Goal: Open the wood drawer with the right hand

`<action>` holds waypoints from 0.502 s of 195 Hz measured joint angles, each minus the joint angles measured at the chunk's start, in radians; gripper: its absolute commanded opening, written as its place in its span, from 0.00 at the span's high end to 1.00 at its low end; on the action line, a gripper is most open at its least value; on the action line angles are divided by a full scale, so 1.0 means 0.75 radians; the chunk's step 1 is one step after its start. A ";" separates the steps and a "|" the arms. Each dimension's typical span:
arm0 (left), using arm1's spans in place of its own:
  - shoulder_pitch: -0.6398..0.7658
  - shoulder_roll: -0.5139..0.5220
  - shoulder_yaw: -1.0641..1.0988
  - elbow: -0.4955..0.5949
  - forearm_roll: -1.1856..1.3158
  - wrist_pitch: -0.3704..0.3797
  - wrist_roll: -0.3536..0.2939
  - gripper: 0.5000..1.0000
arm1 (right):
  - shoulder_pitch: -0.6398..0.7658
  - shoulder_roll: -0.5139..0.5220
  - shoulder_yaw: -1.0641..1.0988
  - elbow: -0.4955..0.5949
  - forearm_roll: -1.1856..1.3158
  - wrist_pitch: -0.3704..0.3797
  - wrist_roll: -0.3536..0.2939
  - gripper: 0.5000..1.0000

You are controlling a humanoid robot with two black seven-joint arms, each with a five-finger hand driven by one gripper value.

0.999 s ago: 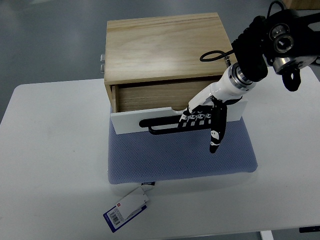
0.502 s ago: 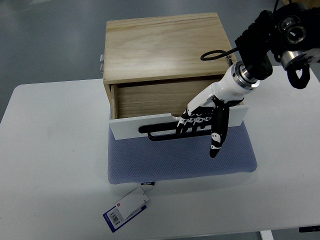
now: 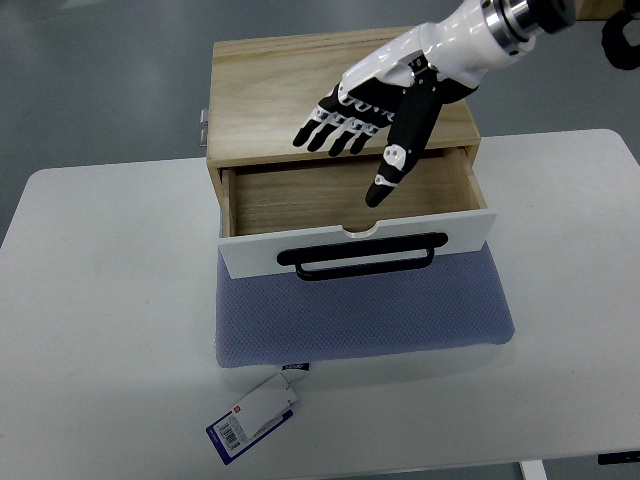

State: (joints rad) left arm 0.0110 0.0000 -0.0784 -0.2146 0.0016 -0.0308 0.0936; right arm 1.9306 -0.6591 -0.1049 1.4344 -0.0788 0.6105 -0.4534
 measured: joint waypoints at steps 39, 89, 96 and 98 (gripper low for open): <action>0.001 0.000 0.000 -0.001 0.000 0.000 0.000 0.00 | -0.192 0.004 0.261 -0.328 0.035 -0.092 0.068 0.11; -0.001 0.000 0.001 -0.003 0.002 0.000 0.001 0.00 | -0.637 0.151 0.952 -0.847 0.022 -0.291 0.264 0.12; -0.001 0.000 0.001 -0.003 0.002 0.000 0.002 0.00 | -0.679 0.170 1.032 -0.894 0.021 -0.311 0.284 0.11; -0.001 0.000 0.001 -0.003 0.002 0.000 0.002 0.00 | -0.689 0.174 1.050 -0.905 0.020 -0.316 0.288 0.11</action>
State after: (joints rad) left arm 0.0106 0.0000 -0.0776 -0.2171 0.0032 -0.0308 0.0948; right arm 1.4138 -0.5282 0.6827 0.7559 -0.0636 0.3737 -0.2373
